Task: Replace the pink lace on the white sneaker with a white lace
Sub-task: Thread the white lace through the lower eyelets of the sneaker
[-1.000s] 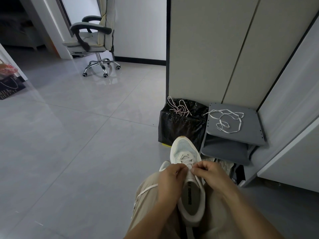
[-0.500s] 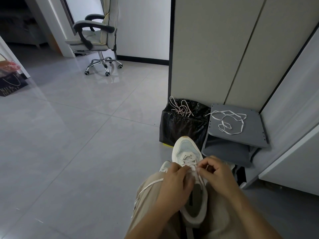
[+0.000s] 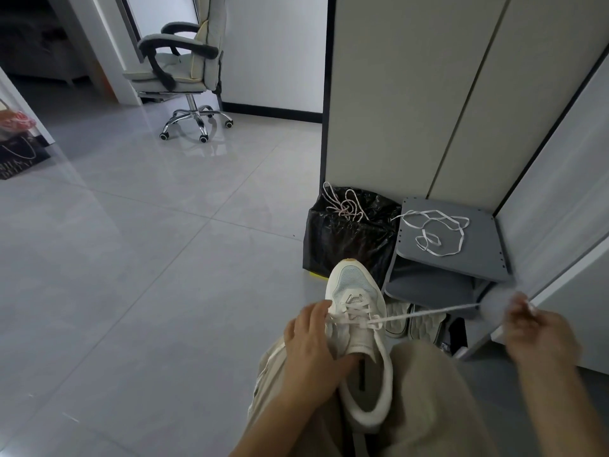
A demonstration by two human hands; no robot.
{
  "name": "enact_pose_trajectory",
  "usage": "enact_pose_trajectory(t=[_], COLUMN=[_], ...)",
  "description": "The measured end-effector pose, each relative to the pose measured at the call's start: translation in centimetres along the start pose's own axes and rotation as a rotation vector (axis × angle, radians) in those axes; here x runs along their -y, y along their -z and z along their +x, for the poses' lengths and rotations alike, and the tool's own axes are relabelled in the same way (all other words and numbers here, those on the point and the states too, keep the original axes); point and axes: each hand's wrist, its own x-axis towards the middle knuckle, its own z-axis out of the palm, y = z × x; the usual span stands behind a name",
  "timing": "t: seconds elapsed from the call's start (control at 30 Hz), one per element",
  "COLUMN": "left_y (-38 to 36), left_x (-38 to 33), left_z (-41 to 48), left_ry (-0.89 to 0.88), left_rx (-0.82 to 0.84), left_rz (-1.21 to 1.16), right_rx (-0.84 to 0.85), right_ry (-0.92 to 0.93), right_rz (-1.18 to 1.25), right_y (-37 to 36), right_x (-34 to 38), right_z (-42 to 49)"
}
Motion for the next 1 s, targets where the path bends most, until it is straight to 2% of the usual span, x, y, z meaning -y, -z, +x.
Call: enact_pose_trajectory(t=[0.03, 0.07, 0.1, 0.13, 0.2, 0.27, 0.3, 0.37, 0.43, 0.53, 0.6, 0.7, 0.77, 1.0], left_y=[-0.1, -0.4, -0.6, -0.8, -0.2, 0.4, 0.7, 0.9, 1.3, 2.1, 3.0, 4.2, 4.7, 4.7], left_x=[0.0, 0.2, 0.3, 0.6, 0.4, 0.2, 0.0, -0.1, 0.0, 0.7, 1.2, 2.1, 2.4, 2.9], left_z=[-0.1, -0.2, -0.3, -0.4, -0.3, 0.1, 0.3, 0.7, 1.1, 1.6, 1.9, 1.9, 1.9, 0.9], left_ry=[-0.062, -0.129, -0.156, -0.147, 0.004, 0.172, 0.208, 0.207, 0.212, 0.244, 0.281, 0.319, 0.329, 0.327], left_rx=[-0.044, -0.084, -0.112, -0.113, -0.041, 0.041, 0.071, 0.110, 0.123, 0.119, 0.081, -0.019, -0.059, -0.049], left_rz=[0.022, 0.047, 0.034, -0.022, -0.205, -0.395, -0.404, -0.286, -0.214, -0.306, -0.404, -0.504, -0.515, -0.486], right_rx=[0.031, 0.115, 0.125, 0.078, 0.031, 0.275, 0.474, 0.826, 0.948, 0.964, 0.961, 0.777, 0.679, 0.654], right_ry=[0.062, -0.020, 0.007, 0.116, 0.309, 0.430, 0.493, 0.486, 0.470, 0.399, 0.303, 0.253, 0.252, 0.222], right_rz=[-0.094, -0.026, -0.217, -0.370, -0.716, -1.009, -1.145, -1.338, -1.464, -1.474, -1.385, -1.088, -0.988, -1.134], right_y=[1.1, 1.4, 2.2, 2.6, 1.7, -0.7, -1.7, -3.3, -4.2, -4.3, -3.8, -2.9, -2.1, -0.2], right_x=[0.4, 0.8, 0.9, 0.4, -1.5, -3.7, -4.8, -6.3, -6.9, -6.2, -5.4, -3.4, -2.2, -2.2], right_z=[0.5, 0.5, 0.5, 0.5, -0.1, -2.2, -3.2, -5.2, -6.3, -6.6, -6.2, -5.7, -5.0, -4.1])
